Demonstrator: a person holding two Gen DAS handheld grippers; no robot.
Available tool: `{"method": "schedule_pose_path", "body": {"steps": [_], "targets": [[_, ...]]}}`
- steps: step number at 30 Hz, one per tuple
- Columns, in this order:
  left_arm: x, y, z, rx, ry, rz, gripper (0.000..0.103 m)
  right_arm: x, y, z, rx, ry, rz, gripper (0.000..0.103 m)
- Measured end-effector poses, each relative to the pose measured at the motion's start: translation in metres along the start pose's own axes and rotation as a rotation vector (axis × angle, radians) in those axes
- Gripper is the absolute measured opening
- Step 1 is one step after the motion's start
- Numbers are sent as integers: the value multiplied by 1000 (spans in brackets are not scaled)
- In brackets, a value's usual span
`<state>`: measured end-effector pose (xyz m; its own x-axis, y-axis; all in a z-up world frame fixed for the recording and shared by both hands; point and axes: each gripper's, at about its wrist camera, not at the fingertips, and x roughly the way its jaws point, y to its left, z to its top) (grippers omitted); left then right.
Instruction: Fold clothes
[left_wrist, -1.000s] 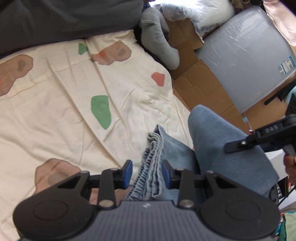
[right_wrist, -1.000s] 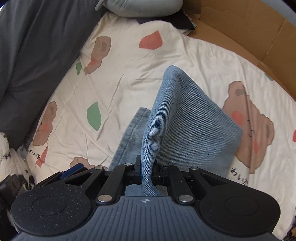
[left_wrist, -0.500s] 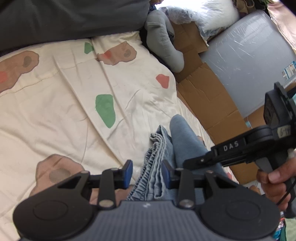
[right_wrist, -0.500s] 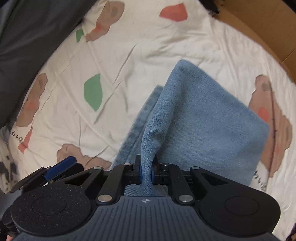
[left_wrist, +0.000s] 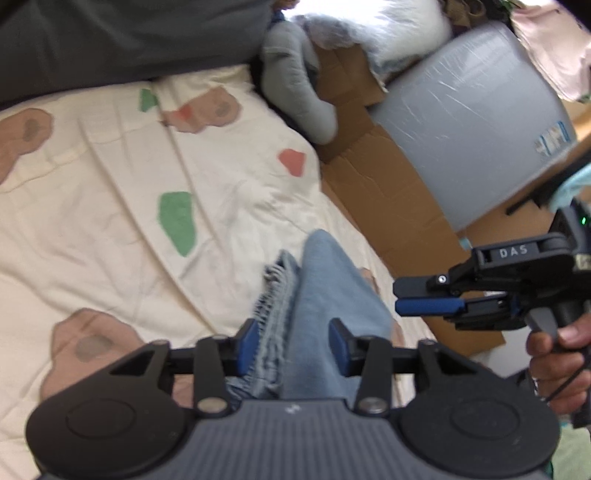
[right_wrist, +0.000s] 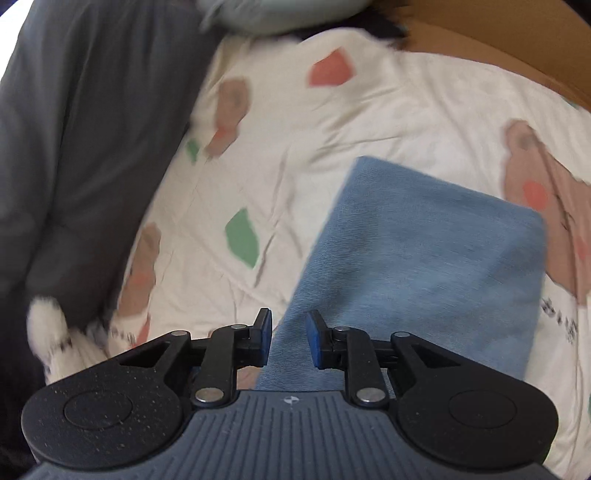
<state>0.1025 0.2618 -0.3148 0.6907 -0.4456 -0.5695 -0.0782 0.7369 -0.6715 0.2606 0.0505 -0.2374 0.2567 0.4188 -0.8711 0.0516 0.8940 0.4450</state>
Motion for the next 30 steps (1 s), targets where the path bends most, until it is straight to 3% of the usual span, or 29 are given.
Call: {"method": "schedule_pose_path", "body": {"steps": [6,8,9,13,18,23,30], "targets": [[12,-8,-9,15,63,-34,51,-21,-56,-20,67,-115,-23,26],[13,-9,-11,3,78,-51,40,-24,-76,-28,101,-139,-39,27],[13,-9,-12,-3,85,-59,26,-25,-86,-33,118,-149,-51,29],[15,-11,-16,-26,115,-92,18,-30,-121,-53,200,-181,-76,33],[17,-12,-21,-55,151,-126,16,-35,-141,-74,243,-198,-77,33],[18,9,-32,-76,189,-40,15,-34,-152,-90,250,-200,-82,33],[12,18,-34,-39,204,-15,15,-21,-161,-120,272,-200,-72,34]]}}
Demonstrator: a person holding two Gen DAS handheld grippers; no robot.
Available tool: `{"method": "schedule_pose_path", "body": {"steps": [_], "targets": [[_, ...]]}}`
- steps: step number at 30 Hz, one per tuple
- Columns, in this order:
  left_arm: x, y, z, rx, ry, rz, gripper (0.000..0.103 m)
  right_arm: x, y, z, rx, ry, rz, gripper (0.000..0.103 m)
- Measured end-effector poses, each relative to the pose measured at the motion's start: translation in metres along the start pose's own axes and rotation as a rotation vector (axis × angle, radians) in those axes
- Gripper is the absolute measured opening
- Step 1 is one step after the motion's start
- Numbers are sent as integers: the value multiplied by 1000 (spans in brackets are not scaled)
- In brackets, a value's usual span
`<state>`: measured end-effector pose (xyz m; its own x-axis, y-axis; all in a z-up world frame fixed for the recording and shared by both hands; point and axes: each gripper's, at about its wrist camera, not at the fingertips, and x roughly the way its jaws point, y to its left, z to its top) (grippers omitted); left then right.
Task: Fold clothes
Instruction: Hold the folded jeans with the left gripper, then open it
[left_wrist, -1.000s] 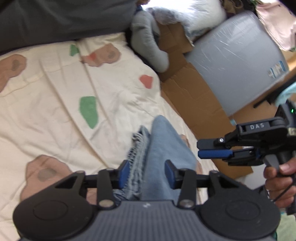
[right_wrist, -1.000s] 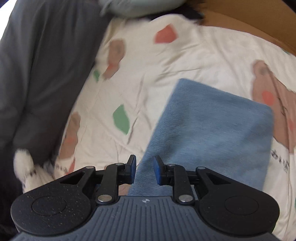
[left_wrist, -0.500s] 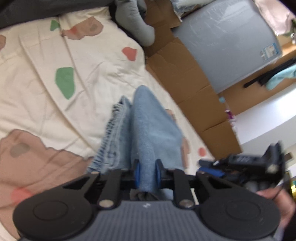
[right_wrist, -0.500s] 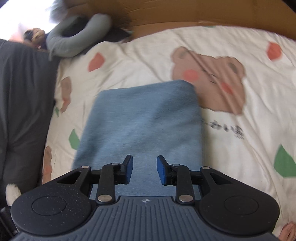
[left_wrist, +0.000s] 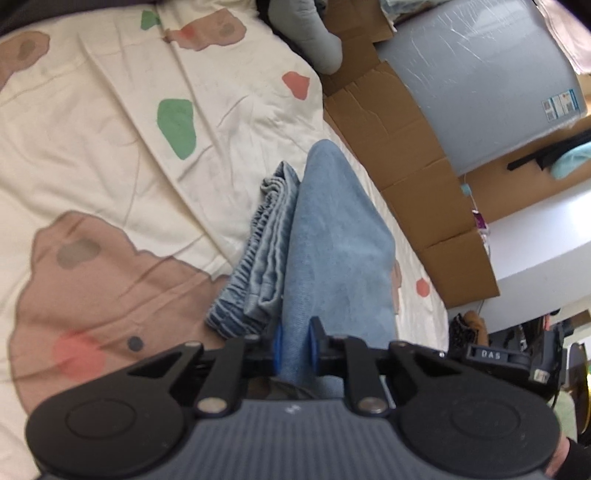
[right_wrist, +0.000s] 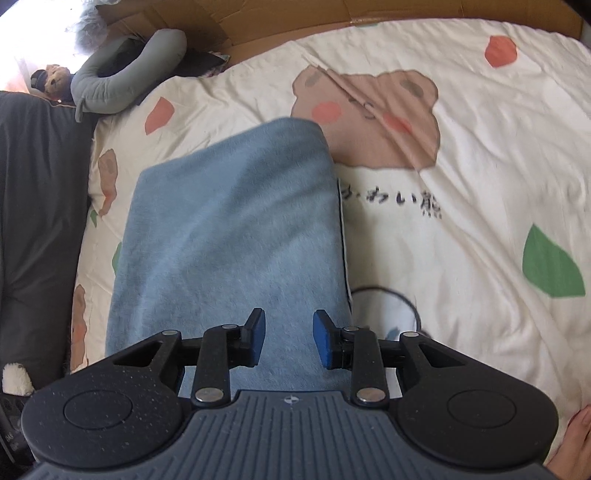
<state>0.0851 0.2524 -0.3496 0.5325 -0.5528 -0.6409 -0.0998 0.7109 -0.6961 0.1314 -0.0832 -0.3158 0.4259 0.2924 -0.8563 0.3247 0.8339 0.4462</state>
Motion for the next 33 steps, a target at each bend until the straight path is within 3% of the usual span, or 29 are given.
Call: {"method": "schedule_pose_path", "body": {"steps": [7,14,21,25,27,33], "targets": [[1,2,-3,65,38,46,15,14,-10,-40,-43,3,-34,36],[-11,4,0,93,55,71,16,16,-11,-54,-37,53,-87,36],[-12,-18,32,211,23,71,20,1,0,-39,-59,-5,-71,36],[4,-27,55,245,-7,57,33,4,6,-23,-86,-36,-70,37],[14,-32,66,264,-19,43,36,8,10,-16,-107,-55,-76,41],[48,-33,88,270,-33,16,37,23,14,11,-151,-99,-99,42]]}}
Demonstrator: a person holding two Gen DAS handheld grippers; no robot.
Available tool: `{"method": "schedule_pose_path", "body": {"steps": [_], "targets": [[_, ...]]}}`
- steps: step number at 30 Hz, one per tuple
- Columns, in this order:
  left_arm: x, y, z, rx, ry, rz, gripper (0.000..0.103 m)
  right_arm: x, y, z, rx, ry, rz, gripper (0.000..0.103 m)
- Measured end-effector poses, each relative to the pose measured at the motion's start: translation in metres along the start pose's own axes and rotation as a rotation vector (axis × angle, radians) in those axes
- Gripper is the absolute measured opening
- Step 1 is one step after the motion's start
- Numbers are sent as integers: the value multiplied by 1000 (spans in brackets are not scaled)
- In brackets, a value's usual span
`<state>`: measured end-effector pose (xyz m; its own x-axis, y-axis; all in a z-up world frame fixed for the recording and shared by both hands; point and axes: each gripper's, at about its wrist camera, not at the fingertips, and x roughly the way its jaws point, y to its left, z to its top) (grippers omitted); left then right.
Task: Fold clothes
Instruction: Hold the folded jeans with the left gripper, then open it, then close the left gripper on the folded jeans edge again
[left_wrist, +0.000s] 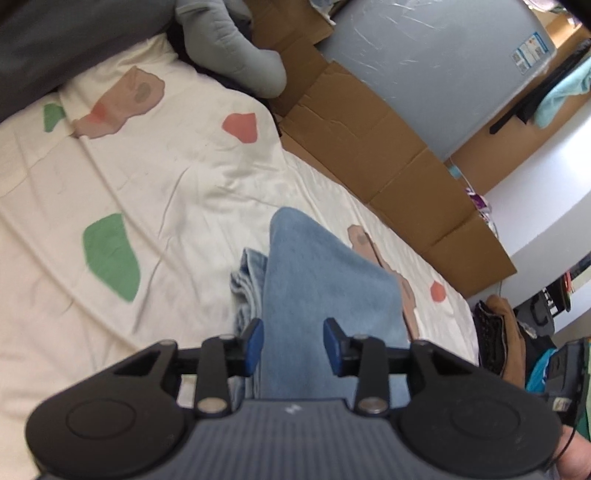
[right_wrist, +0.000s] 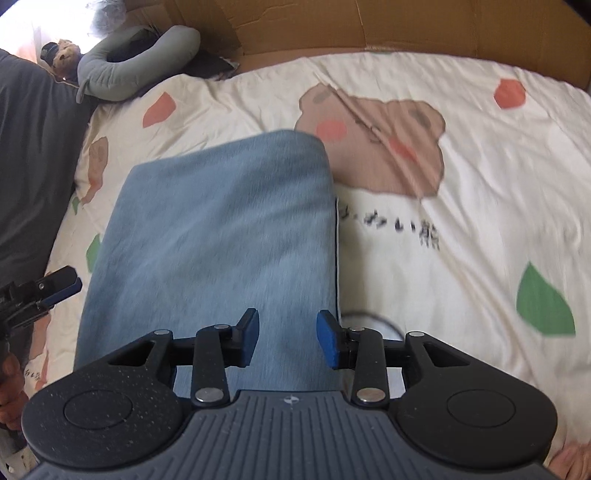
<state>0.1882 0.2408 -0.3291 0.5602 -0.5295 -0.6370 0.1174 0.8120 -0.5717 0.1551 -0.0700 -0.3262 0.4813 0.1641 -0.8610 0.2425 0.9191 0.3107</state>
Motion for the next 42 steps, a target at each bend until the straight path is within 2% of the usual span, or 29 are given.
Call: {"method": "schedule_pose_path", "body": {"steps": [9,16,22,23,25,28,31,38,41,42], "targets": [[37,-3,14,75,-1,-1,37,27,-1,39,-60,-50,-35,41],[59,-2,35,72,12,-4,37,48,0,65,-92,-70,-29,41],[85,0,49,62,47,-9,37,60,-5,90,-39,-100,-1,41],[87,1,49,61,49,-11,36,63,-6,94,-31,-103,1,41],[89,3,49,60,50,-12,16,68,-8,102,-18,-104,5,42],[84,5,45,63,35,2,9,76,-7,109,-35,-97,13,41],[78,7,42,65,18,21,9,83,-2,113,-68,-87,13,41],[66,5,38,68,32,47,13,98,-1,115,-87,-28,-14,44],[61,4,37,69,40,59,24,89,-4,117,-51,-15,-1,44],[59,3,36,70,43,63,34,85,-5,115,-46,-14,9,44]]}}
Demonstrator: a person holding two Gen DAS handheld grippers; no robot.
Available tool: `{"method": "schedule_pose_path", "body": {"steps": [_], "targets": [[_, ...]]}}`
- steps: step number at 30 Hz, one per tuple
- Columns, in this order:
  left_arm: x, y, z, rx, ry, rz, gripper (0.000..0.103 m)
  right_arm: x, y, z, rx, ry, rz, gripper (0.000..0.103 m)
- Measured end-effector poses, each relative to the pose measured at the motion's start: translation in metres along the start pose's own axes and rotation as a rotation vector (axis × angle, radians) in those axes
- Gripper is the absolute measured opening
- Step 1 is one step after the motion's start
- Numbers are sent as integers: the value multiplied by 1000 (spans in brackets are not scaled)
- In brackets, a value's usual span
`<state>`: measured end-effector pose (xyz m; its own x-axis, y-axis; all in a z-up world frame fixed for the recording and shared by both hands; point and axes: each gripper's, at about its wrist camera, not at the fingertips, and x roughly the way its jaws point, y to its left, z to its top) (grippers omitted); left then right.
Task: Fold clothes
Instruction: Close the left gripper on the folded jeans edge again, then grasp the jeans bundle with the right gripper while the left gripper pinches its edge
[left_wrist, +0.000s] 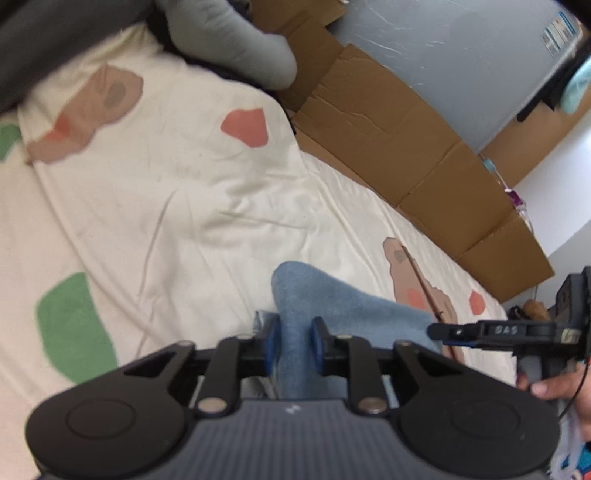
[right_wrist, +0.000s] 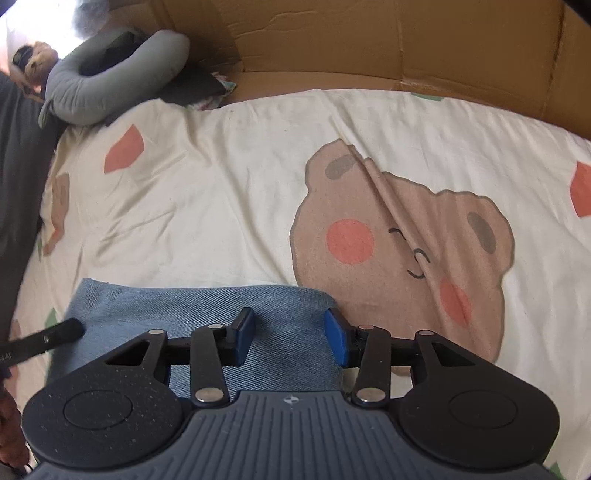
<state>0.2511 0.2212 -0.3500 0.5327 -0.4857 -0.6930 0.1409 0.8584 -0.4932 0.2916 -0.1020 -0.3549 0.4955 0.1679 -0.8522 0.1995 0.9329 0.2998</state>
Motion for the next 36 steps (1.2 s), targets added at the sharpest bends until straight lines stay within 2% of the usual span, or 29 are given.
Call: {"method": "schedule_pose_path", "body": {"steps": [1,3,8,10,11,14,22,28,30,31,34,35,36], "targets": [[-2,0,-1,1,3,4,42,-5,-1,-3,3,-1,12,44],[-6,1,-7,-8,16,3,47,-12,-5,-12,21,4,29,45],[-17,5,-27,-39,57,-9,48,-23,-14,-39,66,25,39,48],[-21,6,-35,-51,73,-13,48,-29,-17,-49,76,23,50,57],[-23,7,-39,-58,81,-15,48,-29,-20,-54,84,34,56,59],[-28,9,-51,-72,105,-22,48,-28,-29,-68,111,78,76,59],[-25,16,-69,-26,119,-19,50,-19,-39,-94,178,126,227,59],[-22,25,-70,-90,149,-62,53,-5,-32,-94,192,144,272,59],[-21,27,-71,-102,167,-78,55,-5,-32,-92,178,154,278,54],[-21,28,-72,-108,172,-85,55,-6,-32,-90,178,155,282,45],[-21,30,-76,-125,170,-104,55,-12,-33,-87,177,150,287,28],[-21,30,-77,-132,168,-110,53,-15,-32,-87,178,143,285,26],[-21,30,-77,-132,167,-114,46,-17,-32,-88,183,136,283,23]]}}
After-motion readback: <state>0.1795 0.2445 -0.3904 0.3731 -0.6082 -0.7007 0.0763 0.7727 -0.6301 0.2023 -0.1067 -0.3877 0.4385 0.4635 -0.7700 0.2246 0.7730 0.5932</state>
